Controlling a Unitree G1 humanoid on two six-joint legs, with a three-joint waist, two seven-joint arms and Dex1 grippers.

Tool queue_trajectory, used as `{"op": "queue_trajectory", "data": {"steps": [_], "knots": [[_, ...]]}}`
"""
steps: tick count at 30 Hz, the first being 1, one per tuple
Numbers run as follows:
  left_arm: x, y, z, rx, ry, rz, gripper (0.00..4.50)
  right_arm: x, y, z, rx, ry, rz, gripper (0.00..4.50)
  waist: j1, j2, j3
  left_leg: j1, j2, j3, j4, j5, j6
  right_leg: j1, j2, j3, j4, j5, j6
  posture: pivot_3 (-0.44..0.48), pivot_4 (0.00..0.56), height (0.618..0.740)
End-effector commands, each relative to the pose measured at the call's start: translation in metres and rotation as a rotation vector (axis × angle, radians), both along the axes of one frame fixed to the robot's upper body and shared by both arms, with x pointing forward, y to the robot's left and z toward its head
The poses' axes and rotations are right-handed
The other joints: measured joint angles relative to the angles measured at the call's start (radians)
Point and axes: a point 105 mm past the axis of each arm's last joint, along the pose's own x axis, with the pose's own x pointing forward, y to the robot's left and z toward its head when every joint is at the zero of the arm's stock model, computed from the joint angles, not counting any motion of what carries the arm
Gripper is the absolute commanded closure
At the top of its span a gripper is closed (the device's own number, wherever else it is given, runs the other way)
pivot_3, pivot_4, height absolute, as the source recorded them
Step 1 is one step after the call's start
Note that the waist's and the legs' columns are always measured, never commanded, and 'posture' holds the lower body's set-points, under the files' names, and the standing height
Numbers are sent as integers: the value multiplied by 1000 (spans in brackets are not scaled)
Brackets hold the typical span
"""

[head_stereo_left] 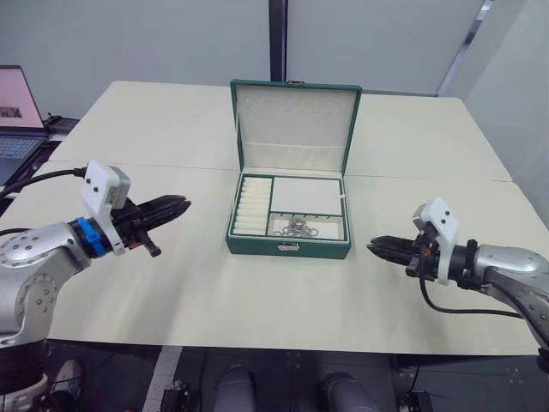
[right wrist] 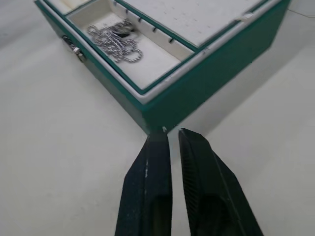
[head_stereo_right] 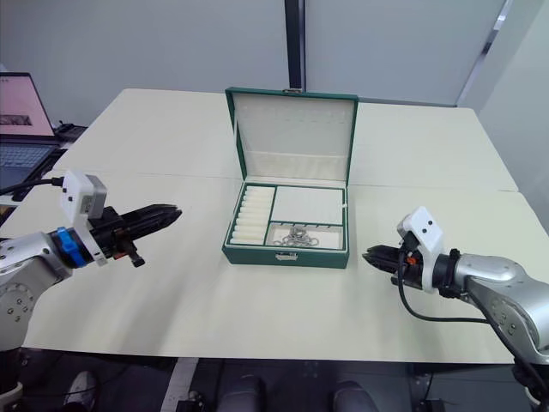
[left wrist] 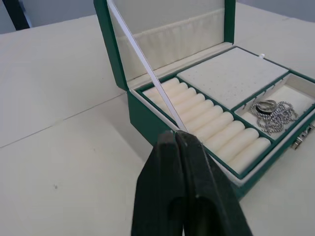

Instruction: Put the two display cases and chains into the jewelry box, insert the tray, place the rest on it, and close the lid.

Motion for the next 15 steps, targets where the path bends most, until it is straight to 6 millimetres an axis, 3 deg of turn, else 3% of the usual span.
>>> {"op": "queue_trajectory", "data": {"steps": [1, 5, 15], "knots": [[13, -1, 3, 2, -35, 22, 4500, 13, 0, 7, -27, -62, -23, 4473, 0, 0, 0, 0, 0, 0, 0, 0, 0, 0, 0, 0, 0, 0, 0, 0, 150, 740], [25, -8, -2, 0, -32, 21, 4500, 28, -1, 6, -66, -97, -57, 4473, 4, 0, 0, 0, 0, 1, 1, 1, -1, 0, 0, 0, 0, 0, 0, 0, 150, 740], [66, -21, -34, 52, 93, 23, 4500, 60, 12, -4, -96, -102, -61, 4473, 4, 0, 0, 0, 0, 1, 1, 1, -2, 0, 0, 0, 0, 0, 0, 0, 150, 740]]}}
